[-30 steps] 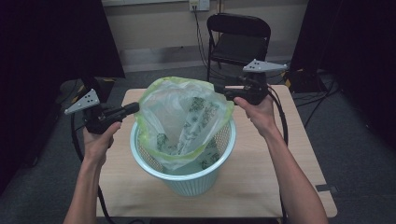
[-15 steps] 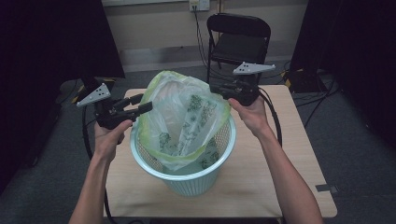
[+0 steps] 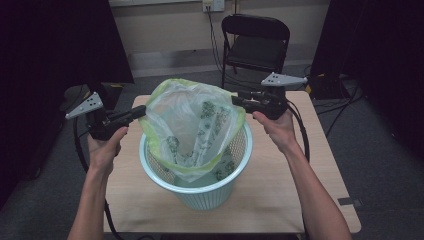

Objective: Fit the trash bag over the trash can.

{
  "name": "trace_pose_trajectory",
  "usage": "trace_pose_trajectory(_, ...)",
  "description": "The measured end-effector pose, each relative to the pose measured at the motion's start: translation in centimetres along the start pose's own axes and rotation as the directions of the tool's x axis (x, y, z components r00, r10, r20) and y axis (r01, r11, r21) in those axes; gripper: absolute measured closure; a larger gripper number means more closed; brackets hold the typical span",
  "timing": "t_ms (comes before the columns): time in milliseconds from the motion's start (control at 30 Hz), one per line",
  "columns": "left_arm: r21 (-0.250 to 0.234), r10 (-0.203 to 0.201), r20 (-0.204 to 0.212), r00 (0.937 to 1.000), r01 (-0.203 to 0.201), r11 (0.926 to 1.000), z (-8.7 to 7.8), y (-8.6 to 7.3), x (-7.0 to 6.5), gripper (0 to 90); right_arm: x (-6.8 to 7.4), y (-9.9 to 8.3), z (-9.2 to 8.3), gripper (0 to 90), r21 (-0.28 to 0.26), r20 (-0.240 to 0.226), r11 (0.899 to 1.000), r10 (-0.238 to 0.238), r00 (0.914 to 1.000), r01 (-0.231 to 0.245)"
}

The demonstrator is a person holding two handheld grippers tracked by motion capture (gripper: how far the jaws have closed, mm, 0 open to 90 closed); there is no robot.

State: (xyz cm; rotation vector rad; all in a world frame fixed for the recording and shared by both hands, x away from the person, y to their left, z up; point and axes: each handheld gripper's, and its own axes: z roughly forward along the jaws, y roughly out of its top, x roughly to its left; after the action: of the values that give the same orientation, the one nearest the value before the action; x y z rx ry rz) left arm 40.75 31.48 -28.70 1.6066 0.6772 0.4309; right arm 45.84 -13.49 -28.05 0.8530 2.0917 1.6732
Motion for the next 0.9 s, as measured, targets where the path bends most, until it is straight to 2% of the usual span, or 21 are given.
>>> trace_pose_trajectory(67, 0.001, -0.004, -0.021, 0.9998, 0.004, 1.0, -0.4, 0.1, 0.7, 90.0, -0.2, 0.1, 0.2, 87.3, -0.008, -0.014, 1.0, -0.003, 0.9999, 0.003)
trace_pose_trajectory(200, 0.006, -0.021, -0.03, 0.9993, 0.021, 0.9998, -0.5, -0.1, 1.3, 90.0, -0.5, 0.2, 0.7, 90.0, 0.0, -0.011, 1.0, -0.001, 0.9999, 0.001)
trace_pose_trajectory(233, 0.007, -0.023, -0.029, 0.9993, 0.023, 0.9997, -0.5, -0.3, 1.3, 90.0, -0.7, 0.1, 0.8, 80.6, -0.005, -0.009, 1.0, 0.001, 1.0, -0.001)
trace_pose_trajectory(267, 0.014, -0.019, -0.034, 0.9992, 0.02, 0.9997, -0.4, -0.5, 1.3, 90.0, -0.7, 0.1, 0.8, 80.6, -0.005, -0.009, 1.0, 0.001, 1.0, -0.001)
trace_pose_trajectory(333, 0.032, -0.016, -0.034, 0.9993, 0.018, 0.9993, -0.3, -0.8, 1.3, 90.0, -0.9, 0.0, 0.7, 63.9, -0.036, 0.01, 0.999, 0.028, 0.9995, -0.028)
trace_pose_trajectory(367, 0.034, -0.022, -0.033, 0.9992, 0.024, 0.9991, -0.3, -1.1, 1.5, 90.0, -1.4, -0.2, 0.6, 48.4, -0.059, 0.02, 0.997, 0.054, 0.9983, -0.053)
trace_pose_trajectory(400, 0.034, -0.022, -0.033, 0.9992, 0.024, 0.9991, -0.3, -1.1, 1.5, 90.0, -1.4, -0.2, 0.6, 48.4, -0.059, 0.02, 0.997, 0.054, 0.9983, -0.053)
trace_pose_trajectory(433, 0.034, -0.03, -0.03, 0.9991, 0.031, 0.999, -0.3, -1.3, 1.6, 90.0, -1.7, -0.5, 0.8, 43.0, -0.053, 0.01, 0.995, 0.089, 0.996, -0.089)
trace_pose_trajectory(467, 0.039, -0.024, -0.03, 0.9993, 0.025, 0.9989, -0.2, -1.4, 1.5, 90.0, -1.8, -0.7, 1.0, 41.5, -0.04, -0.004, 0.994, 0.098, 0.9952, -0.098)
trace_pose_trajectory(533, 0.042, -0.028, -0.025, 0.9993, 0.029, 0.9987, -0.1, -1.5, 1.5, 90.0, -1.9, -0.8, 1.4, 41.6, -0.019, -0.015, 0.994, 0.105, 0.9944, -0.105)
trace_pose_trajectory(567, 0.062, -0.011, -0.028, 0.9996, 0.013, 0.998, 0.1, -1.6, 1.3, 90.0, -1.6, -1.0, 2.0, 58.9, 0.017, -0.041, 0.995, 0.094, 0.9947, -0.093)
trace_pose_trajectory(600, 0.062, -0.011, -0.028, 0.9996, 0.013, 0.998, 0.1, -1.6, 1.3, 90.0, -1.6, -1.0, 2.0, 58.9, 0.017, -0.041, 0.995, 0.094, 0.9947, -0.093)
trace_pose_trajectory(633, 0.075, -0.005, -0.035, 0.9994, 0.007, 0.9972, 0.0, -1.8, 1.1, 90.0, -1.1, -1.0, 2.3, 79.5, 0.02, -0.052, 0.998, 0.065, 0.9965, -0.064)
trace_pose_trajectory(700, 0.082, -0.005, -0.044, 0.999, 0.008, 0.9966, -0.4, -2.2, 1.0, 90.0, -0.6, -0.9, 2.0, 89.4, 0.003, -0.048, 0.998, 0.057, 0.9972, -0.057)
trace_pose_trajectory(833, 0.099, 0.004, -0.041, 0.9991, 0.0, 0.9951, -1.4, -2.9, 0.6, 90.0, -0.5, -1.1, 1.0, 90.0, 0.009, -0.014, 0.998, 0.056, 0.9983, -0.056)
trace_pose_trajectory(867, 0.099, 0.01, -0.019, 0.9998, -0.008, 0.9951, -2.2, -3.5, 0.2, 90.0, -0.6, -1.6, 0.3, 90.0, 0.016, -0.005, 0.998, 0.061, 0.9981, -0.061)
trace_pose_trajectory(900, 0.099, 0.01, -0.019, 0.9998, -0.008, 0.9951, -2.2, -3.5, 0.2, 90.0, -0.6, -1.6, 0.3, 90.0, 0.016, -0.005, 0.998, 0.061, 0.9981, -0.061)
